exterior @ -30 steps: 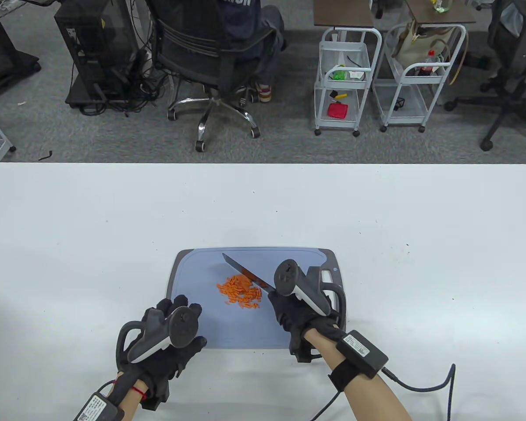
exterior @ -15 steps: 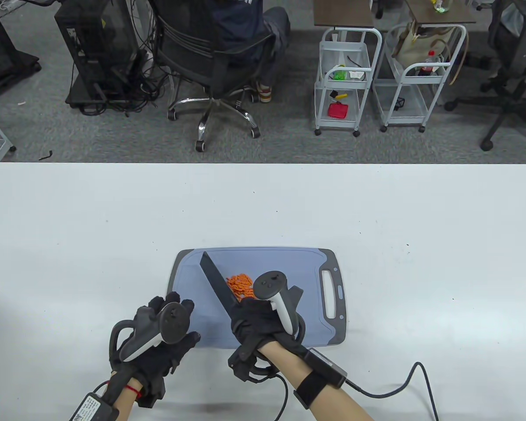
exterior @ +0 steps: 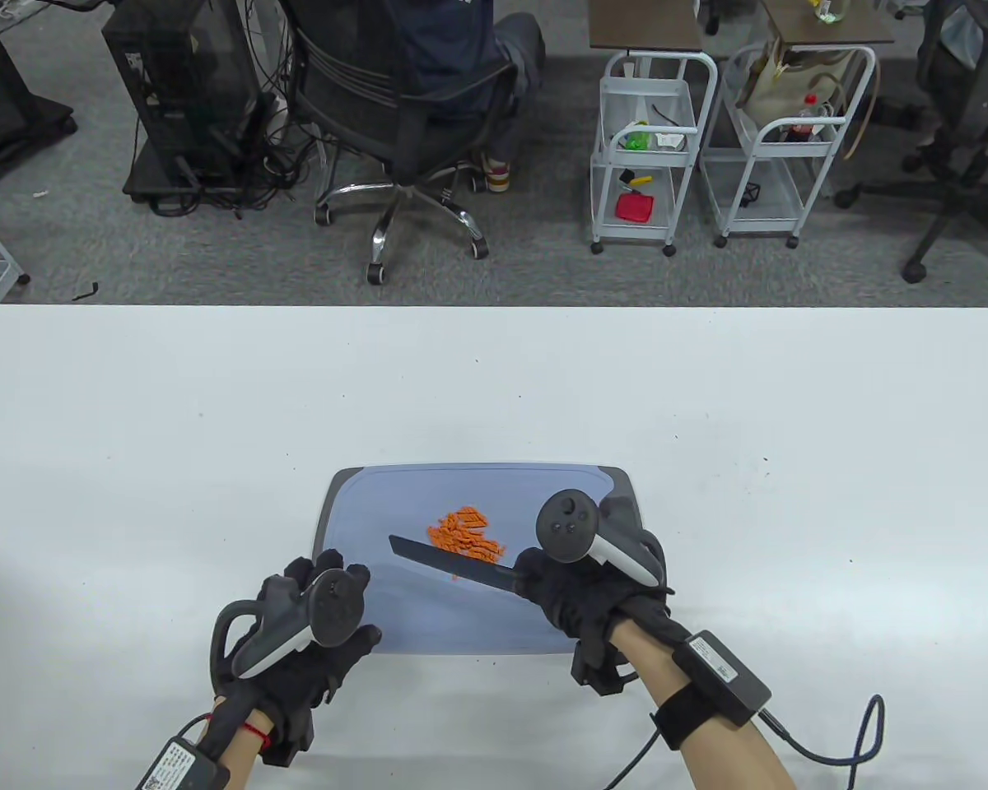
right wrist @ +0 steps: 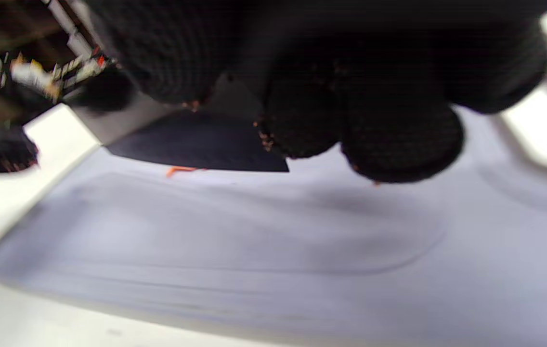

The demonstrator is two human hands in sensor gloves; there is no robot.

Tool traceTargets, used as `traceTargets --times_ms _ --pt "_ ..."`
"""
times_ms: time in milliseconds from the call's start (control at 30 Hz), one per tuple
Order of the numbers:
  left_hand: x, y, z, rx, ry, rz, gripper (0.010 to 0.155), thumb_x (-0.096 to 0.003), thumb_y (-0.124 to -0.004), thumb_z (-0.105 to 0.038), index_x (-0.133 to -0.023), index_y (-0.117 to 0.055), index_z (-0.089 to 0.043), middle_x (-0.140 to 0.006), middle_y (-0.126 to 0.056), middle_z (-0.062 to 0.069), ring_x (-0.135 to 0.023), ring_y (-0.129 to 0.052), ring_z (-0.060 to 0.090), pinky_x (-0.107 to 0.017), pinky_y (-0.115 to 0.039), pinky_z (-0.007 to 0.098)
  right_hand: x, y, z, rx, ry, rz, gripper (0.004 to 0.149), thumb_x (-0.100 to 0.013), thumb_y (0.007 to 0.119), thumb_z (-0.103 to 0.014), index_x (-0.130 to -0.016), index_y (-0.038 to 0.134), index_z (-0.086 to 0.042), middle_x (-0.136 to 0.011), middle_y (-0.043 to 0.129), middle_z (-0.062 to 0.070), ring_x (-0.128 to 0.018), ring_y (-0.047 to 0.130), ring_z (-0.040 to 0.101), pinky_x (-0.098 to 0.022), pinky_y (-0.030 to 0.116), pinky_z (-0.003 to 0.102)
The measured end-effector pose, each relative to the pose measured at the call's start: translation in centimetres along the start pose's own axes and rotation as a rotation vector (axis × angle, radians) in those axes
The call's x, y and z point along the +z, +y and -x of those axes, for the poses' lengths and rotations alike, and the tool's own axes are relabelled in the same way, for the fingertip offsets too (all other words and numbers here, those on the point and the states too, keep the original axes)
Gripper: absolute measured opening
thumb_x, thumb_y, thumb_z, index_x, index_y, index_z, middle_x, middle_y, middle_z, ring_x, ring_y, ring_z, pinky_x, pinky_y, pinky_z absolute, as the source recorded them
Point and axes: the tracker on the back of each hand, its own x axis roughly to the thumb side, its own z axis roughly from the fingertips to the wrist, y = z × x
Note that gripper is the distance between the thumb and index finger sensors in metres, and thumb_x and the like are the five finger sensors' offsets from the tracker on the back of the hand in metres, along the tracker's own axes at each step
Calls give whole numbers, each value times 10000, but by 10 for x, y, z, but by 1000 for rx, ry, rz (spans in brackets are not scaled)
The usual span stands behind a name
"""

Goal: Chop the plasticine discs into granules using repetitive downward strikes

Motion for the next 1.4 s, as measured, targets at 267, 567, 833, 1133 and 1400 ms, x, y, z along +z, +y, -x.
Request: traceTargets --times_ms 267,567,833,1133,1400 --pt "2 2 2 1 -2 -15 792 -391 -652 -629 -1108 -543 -309 -1248 -486 123 -1092 -563 498 -753 -467 663 -41 0 -2 -28 7 88 489 -418 822 -386 -833 1006 -203 -693 1024 118 -472 1084 384 -444 826 589" --pt "4 3 2 -6 0 -19 791 -391 -652 -629 -1107 -545 -309 -1249 -487 128 -1092 -563 500 -752 -467 664 -47 -17 2 -68 214 364 474 -442 823 -425 -812 1001 -187 -623 1042 109 -339 1102 333 -347 863 542" --pt "1 -1 0 -16 1 10 792 -391 -653 -629 -1107 -546 -307 -1249 -486 126 -1090 -567 500 -751 -468 664 -32 14 -4 -26 198 335 464 -442 830 -445 -803 1000 -210 -623 1038 103 -309 1101 306 -315 879 513" --pt "1 -4 -4 -20 -10 27 793 -391 -652 -629 -1107 -544 -308 -1249 -486 124 -1091 -566 499 -752 -469 663 -7 16 -9 -40 228 450 467 -447 822 -454 -813 987 -215 -615 1044 87 -287 1107 284 -298 895 490" --pt "0 -3 -2 9 -11 -12 795 -390 -653 -628 -1108 -533 -307 -1249 -479 124 -1094 -567 488 -754 -470 658 58 6 24 -252 370 533 486 -452 868 -419 -899 934 -238 -680 1006 135 -345 1081 334 -342 860 521"
